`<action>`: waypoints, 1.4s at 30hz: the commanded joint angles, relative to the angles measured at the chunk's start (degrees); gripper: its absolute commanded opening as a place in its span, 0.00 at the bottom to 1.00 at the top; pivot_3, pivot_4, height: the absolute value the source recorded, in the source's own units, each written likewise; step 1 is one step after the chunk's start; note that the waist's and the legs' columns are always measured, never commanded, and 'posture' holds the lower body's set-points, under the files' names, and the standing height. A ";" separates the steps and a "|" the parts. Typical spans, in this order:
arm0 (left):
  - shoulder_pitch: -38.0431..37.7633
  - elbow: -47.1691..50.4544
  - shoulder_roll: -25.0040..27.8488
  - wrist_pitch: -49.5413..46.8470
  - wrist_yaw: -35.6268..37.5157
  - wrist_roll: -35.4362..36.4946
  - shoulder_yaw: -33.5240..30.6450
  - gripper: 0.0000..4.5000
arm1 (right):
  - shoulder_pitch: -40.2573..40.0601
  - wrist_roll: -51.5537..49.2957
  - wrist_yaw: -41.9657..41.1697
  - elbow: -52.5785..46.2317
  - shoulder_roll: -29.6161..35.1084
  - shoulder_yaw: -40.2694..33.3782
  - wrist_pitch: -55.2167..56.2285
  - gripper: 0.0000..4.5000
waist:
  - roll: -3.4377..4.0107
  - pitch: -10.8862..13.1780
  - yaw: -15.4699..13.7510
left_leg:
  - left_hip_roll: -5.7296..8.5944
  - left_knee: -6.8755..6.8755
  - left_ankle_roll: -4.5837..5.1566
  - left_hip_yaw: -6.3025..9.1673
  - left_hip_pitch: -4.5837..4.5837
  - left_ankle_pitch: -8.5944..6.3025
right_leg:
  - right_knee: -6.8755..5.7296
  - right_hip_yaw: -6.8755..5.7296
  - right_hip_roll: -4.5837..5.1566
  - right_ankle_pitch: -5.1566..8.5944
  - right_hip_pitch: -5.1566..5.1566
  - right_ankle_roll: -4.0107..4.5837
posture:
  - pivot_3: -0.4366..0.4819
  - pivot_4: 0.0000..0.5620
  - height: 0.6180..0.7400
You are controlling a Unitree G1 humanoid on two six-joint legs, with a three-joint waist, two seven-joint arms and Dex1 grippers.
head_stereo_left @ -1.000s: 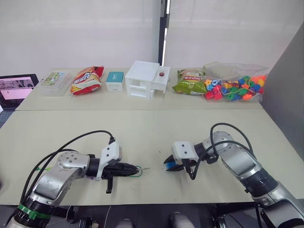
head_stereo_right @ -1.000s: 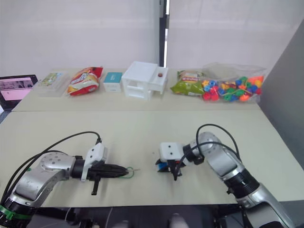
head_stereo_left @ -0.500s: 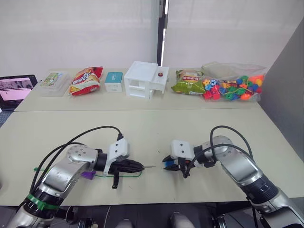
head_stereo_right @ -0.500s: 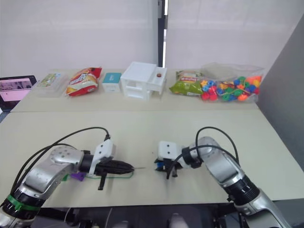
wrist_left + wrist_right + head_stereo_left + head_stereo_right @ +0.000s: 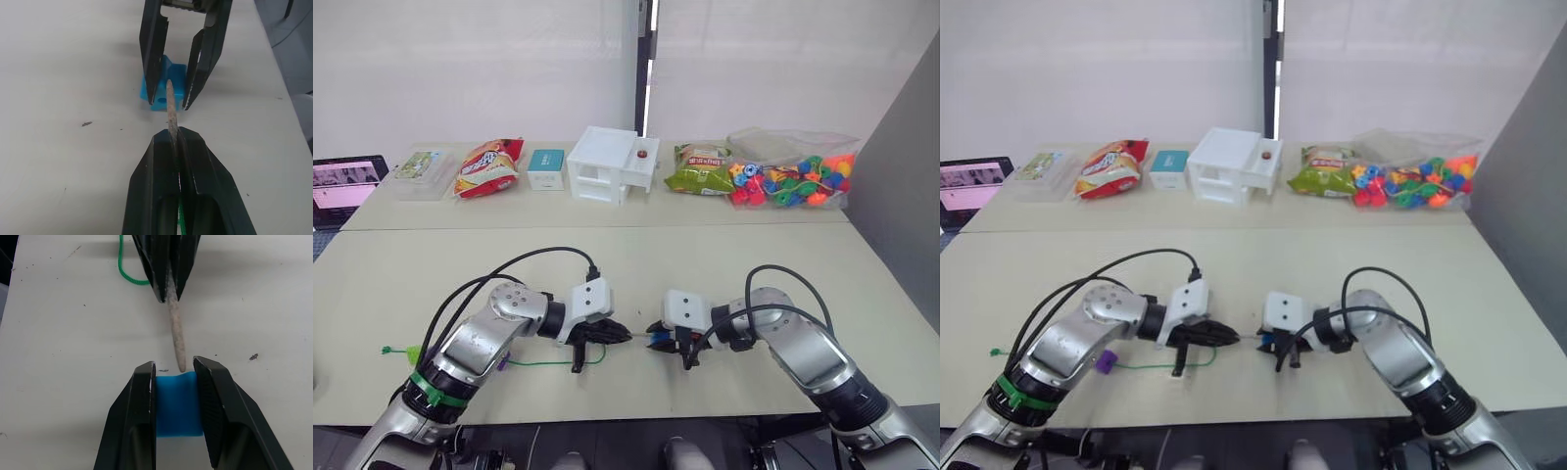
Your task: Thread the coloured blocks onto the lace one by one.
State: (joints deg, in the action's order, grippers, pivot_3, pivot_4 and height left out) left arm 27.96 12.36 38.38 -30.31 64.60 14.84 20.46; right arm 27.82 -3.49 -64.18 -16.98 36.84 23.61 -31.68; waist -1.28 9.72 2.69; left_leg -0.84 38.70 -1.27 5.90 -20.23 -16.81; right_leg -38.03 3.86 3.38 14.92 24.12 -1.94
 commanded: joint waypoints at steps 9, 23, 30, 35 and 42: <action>1.89 0.29 0.65 -0.47 0.57 -3.34 1.56 0.00 | -1.11 -0.35 0.07 -1.39 0.41 1.80 -1.60 0.14 | 0.00 0.00 -0.10 | 0.00 0.02 0.00 0.00 -0.01 0.00 | 0.01 0.00 0.00 0.00 -0.01 0.00 | 0.48 0.27 1.00; 2.19 -1.14 -3.48 -0.32 -0.70 -6.21 3.90 0.00 | -1.40 -0.46 0.53 -2.71 0.33 2.33 -2.72 0.14 | 0.00 0.00 -0.11 | 0.01 0.02 0.01 0.01 -0.01 -0.01 | 0.00 0.00 0.00 0.00 -0.01 0.00 | 0.48 0.27 1.00; 2.81 -2.17 -5.60 0.21 -0.82 -6.94 4.72 0.00 | -1.58 -0.56 0.71 -3.28 0.39 2.43 -3.36 0.14 | 0.00 0.00 -0.14 | 0.01 0.02 0.03 0.01 -0.01 -0.02 | 0.00 0.00 0.00 0.00 -0.01 0.00 | 0.48 0.27 1.00; 3.29 -2.54 -8.92 0.98 -1.10 -6.99 5.81 0.00 | -2.00 -0.54 0.97 -3.90 0.54 2.49 -3.76 0.14 | -0.01 0.00 -0.30 | 0.04 0.06 0.03 0.02 -0.02 -0.02 | 0.02 0.00 0.02 0.00 -0.05 0.00 | 0.48 0.27 1.00; 2.35 -3.27 -11.21 1.29 -0.89 -6.64 6.08 0.00 | -2.43 -0.59 1.16 -4.53 0.69 2.37 -4.22 0.14 | -0.01 0.00 -0.30 | 0.04 0.05 0.05 0.02 -0.02 -0.03 | 0.01 0.00 0.02 0.00 -0.04 0.00 | 0.48 0.27 1.00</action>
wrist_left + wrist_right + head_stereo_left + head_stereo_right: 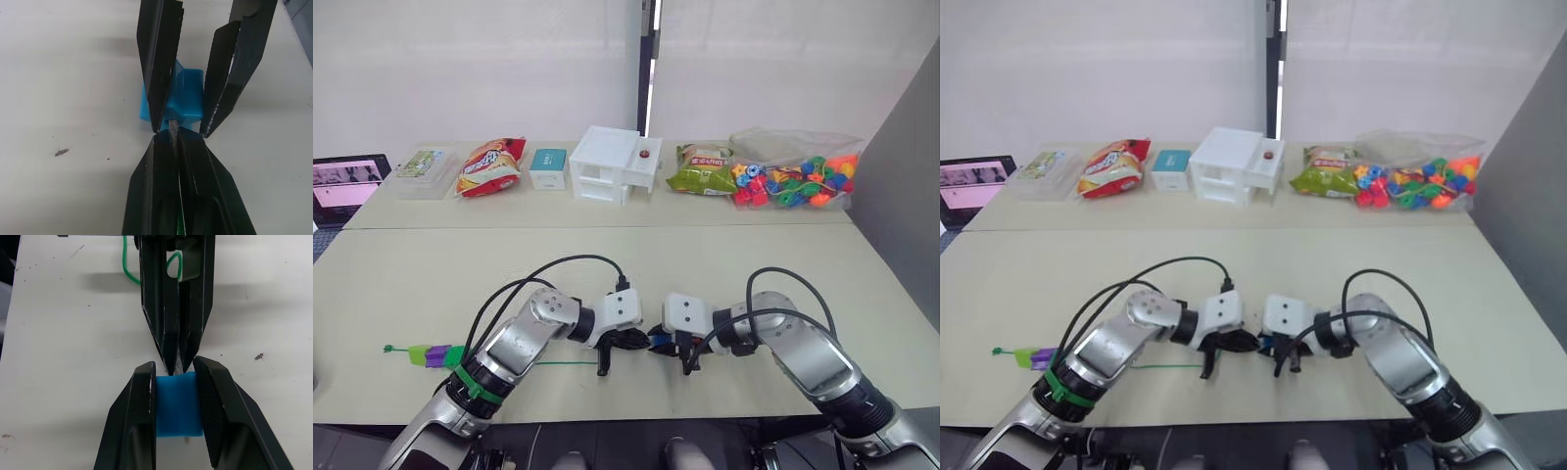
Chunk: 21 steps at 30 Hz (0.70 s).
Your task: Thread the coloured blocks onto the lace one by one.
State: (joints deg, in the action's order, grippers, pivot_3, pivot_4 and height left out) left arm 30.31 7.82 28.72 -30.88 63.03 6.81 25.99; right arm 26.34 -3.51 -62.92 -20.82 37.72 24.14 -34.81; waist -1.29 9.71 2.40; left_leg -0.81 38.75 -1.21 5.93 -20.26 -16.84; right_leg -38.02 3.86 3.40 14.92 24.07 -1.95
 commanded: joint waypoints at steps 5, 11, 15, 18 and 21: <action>-0.27 1.26 -1.63 1.08 0.98 3.14 -1.56 0.00 | -1.17 -0.60 0.07 -0.94 -0.19 1.81 -1.34 0.14 | 0.00 0.00 -0.02 | 0.00 0.00 0.00 0.00 0.01 0.00 | 0.01 0.00 0.00 0.00 -0.01 0.00 | 0.48 0.27 1.00; 0.21 1.98 1.24 0.69 2.48 4.49 -4.53 0.29 | -1.36 -0.68 0.28 -0.86 -0.07 1.79 -1.34 0.14 | 0.00 0.00 0.06 | 0.00 0.00 0.00 0.00 0.00 0.00 | 0.00 0.00 0.00 0.00 0.02 0.00 | 0.48 0.27 1.00; 0.08 3.18 2.75 -0.45 3.64 6.66 -6.52 0.43 | -1.44 -0.71 0.35 -0.75 0.04 1.72 -1.23 0.14 | 0.00 0.00 0.08 | -0.01 -0.01 0.00 0.00 0.02 0.00 | 0.00 0.00 -0.01 0.00 0.00 0.00 | 0.48 0.27 1.00; -0.51 3.82 4.02 -0.30 3.83 7.26 -7.41 0.43 | -1.42 -0.70 0.41 -0.60 -0.02 1.71 -1.18 0.14 | 0.00 0.00 0.09 | -0.01 -0.01 0.00 0.00 0.02 0.00 | 0.01 0.00 -0.01 0.00 0.00 0.00 | 0.48 0.27 1.00; -1.15 4.17 5.22 -0.39 4.12 8.30 -8.20 0.43 | -1.36 -0.64 0.46 -0.39 -0.05 1.76 -1.05 0.14 | 0.00 0.00 0.10 | -0.01 -0.01 0.00 0.01 0.02 0.00 | 0.00 0.00 -0.01 0.00 0.00 0.00 | 0.48 0.27 1.00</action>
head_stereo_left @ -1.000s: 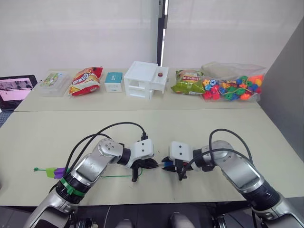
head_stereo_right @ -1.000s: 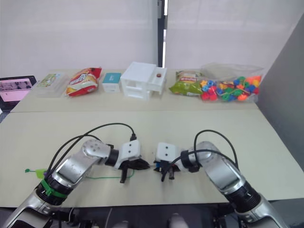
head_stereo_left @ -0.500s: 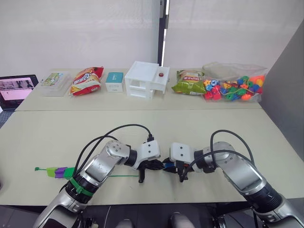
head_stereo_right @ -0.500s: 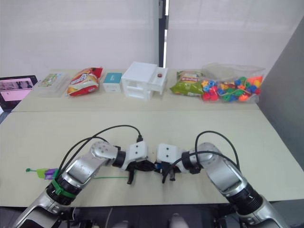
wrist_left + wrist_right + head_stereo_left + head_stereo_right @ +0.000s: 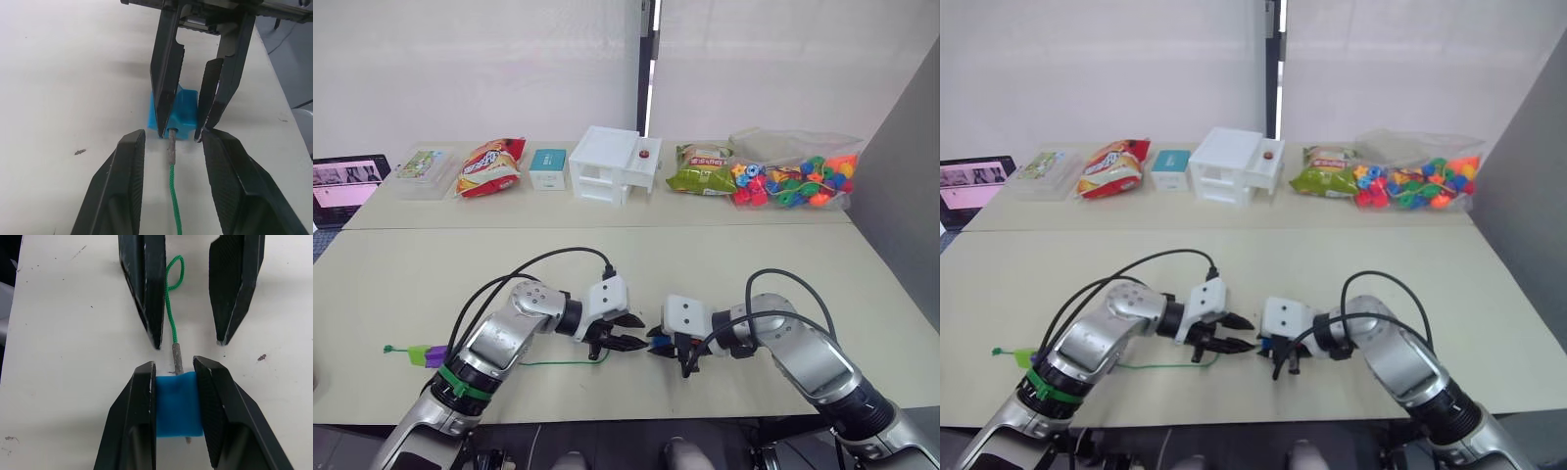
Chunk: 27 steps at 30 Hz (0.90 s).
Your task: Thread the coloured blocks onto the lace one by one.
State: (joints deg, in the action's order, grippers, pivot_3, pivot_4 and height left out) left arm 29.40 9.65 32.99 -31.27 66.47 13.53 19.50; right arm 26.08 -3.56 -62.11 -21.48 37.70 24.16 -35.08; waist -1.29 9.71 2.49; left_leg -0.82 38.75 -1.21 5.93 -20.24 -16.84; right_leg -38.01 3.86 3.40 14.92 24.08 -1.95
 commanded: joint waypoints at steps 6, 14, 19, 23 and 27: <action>-2.72 -0.49 3.45 3.44 1.35 0.86 -2.03 0.43 | -1.13 -0.68 -0.41 0.06 0.28 1.58 -0.87 0.14 | 0.00 0.00 -0.04 | 0.00 -0.01 0.00 0.00 0.01 0.00 | -0.01 0.00 0.00 0.00 0.00 0.00 | 0.48 0.27 1.00; -1.89 -5.77 0.98 6.68 0.80 -0.72 -0.66 0.43 | -1.57 -0.92 -0.40 -0.93 0.75 1.55 -1.65 0.14 | 0.00 0.00 -0.05 | 0.00 0.01 0.00 0.00 -0.01 0.00 | 0.01 0.00 0.00 0.00 0.00 0.00 | 0.48 0.27 1.00; -2.56 -5.70 1.43 6.21 2.52 -0.45 0.36 0.43 | -1.93 -0.99 -0.24 -1.50 0.97 1.35 -2.15 0.14 | 0.00 0.00 -0.07 | 0.01 0.01 0.01 0.00 -0.01 -0.01 | 0.01 0.00 0.01 0.00 0.00 0.00 | 0.48 0.27 1.00; -3.16 -4.97 1.06 5.82 2.38 -0.18 0.65 0.25 | -2.06 -1.06 -0.12 -1.88 1.14 1.17 -2.61 0.14 | 0.00 0.00 -0.07 | 0.01 0.01 0.01 0.00 -0.01 -0.01 | 0.01 0.00 0.01 0.00 -0.01 0.00 | 0.48 0.27 1.00; -2.41 -5.21 -1.01 5.56 0.61 -0.85 1.17 0.00 | -2.09 -1.20 0.05 -2.18 1.20 1.02 -3.00 0.14 | 0.00 0.00 -0.18 | 0.01 0.01 0.01 0.00 -0.01 -0.01 | 0.02 0.00 0.01 0.00 -0.02 0.00 | 0.48 0.27 1.00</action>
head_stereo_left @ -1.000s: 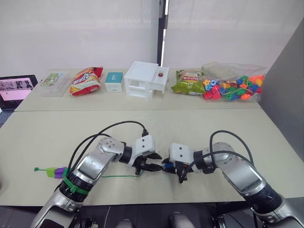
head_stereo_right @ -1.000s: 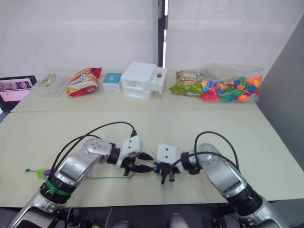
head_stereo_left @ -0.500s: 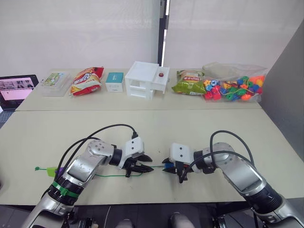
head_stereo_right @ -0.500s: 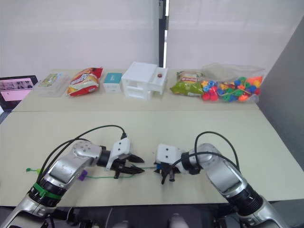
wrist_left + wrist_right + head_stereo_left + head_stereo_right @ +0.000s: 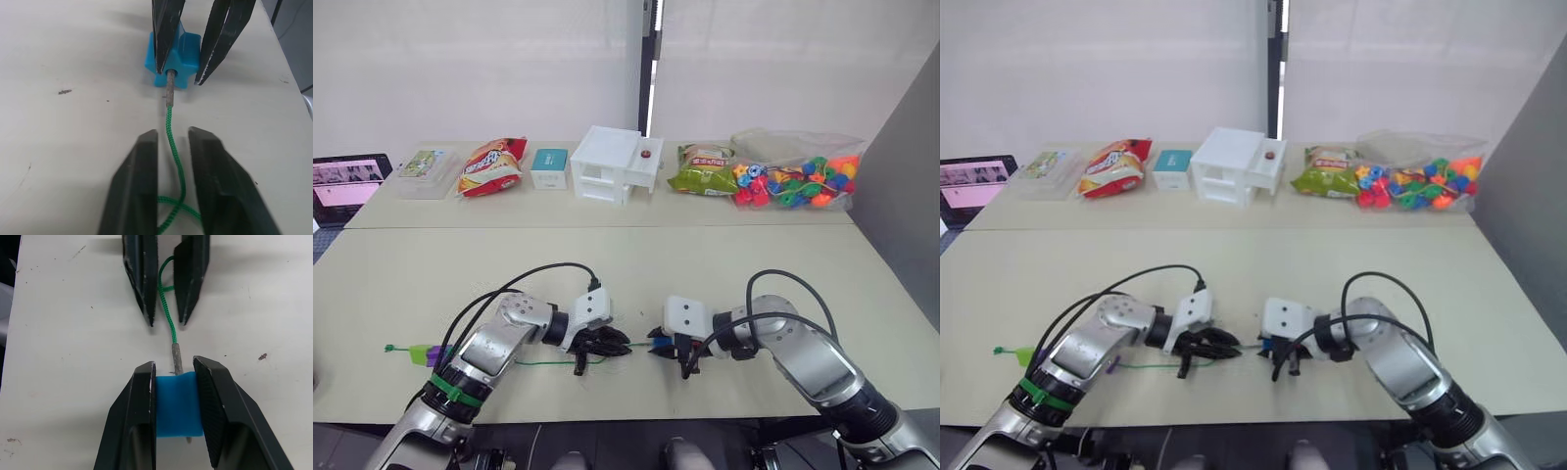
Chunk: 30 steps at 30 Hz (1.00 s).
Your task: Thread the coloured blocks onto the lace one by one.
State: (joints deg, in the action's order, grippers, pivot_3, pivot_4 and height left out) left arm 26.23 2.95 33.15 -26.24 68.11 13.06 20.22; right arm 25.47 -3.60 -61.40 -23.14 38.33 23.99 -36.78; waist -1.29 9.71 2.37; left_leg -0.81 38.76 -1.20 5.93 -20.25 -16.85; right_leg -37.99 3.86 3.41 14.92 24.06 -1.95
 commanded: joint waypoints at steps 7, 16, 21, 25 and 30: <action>2.20 1.01 -3.95 -0.27 -2.44 -0.80 1.06 0.00 | -1.48 -1.25 -0.43 -0.64 0.58 1.30 -1.41 0.14 | 0.00 0.00 -0.07 | 0.01 0.00 0.00 0.00 0.00 0.00 | 0.00 0.00 0.01 0.00 0.00 0.00 | 0.48 0.27 1.00; 4.12 2.22 -8.23 -2.33 -3.99 -0.94 2.58 0.00 | -1.45 -1.15 -0.32 -0.72 0.45 1.42 -1.69 0.14 | -0.01 -0.01 -0.26 | 0.03 0.03 0.00 0.00 -0.02 0.00 | 0.01 0.00 0.02 0.00 -0.02 0.00 | 0.48 0.27 1.00; 3.41 3.04 -7.25 -2.83 -3.54 -0.73 2.25 0.06 | -1.64 -1.10 -0.26 -1.15 0.72 1.24 -1.96 0.14 | -0.01 -0.01 -0.26 | 0.03 0.04 0.00 0.00 -0.01 0.00 | 0.01 0.00 0.02 0.00 -0.03 0.00 | 0.48 0.27 1.00; 3.33 3.74 -6.22 -3.03 -3.20 0.50 0.23 0.34 | -1.73 -1.31 0.40 -1.26 0.44 0.37 -2.55 0.14 | -0.01 0.00 -0.27 | 0.03 0.04 0.00 0.00 -0.02 0.00 | 0.01 0.00 0.02 0.00 -0.02 0.00 | 0.48 0.27 1.00; 3.16 5.87 -3.97 -4.02 -2.43 2.05 -1.72 0.69 | -0.97 -2.37 1.42 -1.90 -0.18 -1.40 -2.45 0.59 | -0.01 0.00 -0.21 | 0.03 0.03 0.00 0.00 -0.02 0.00 | 0.01 0.00 0.02 0.00 -0.01 0.00 | 0.48 0.27 1.00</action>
State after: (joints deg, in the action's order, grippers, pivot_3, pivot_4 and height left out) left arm 28.98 6.46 28.40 -30.15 65.07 13.75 20.25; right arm 24.42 -5.29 -60.40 -24.17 38.04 23.47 -38.60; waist -1.30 9.71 2.16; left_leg -0.78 38.79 -1.20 5.93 -20.28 -16.85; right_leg -37.98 3.86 3.43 14.92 24.06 -1.95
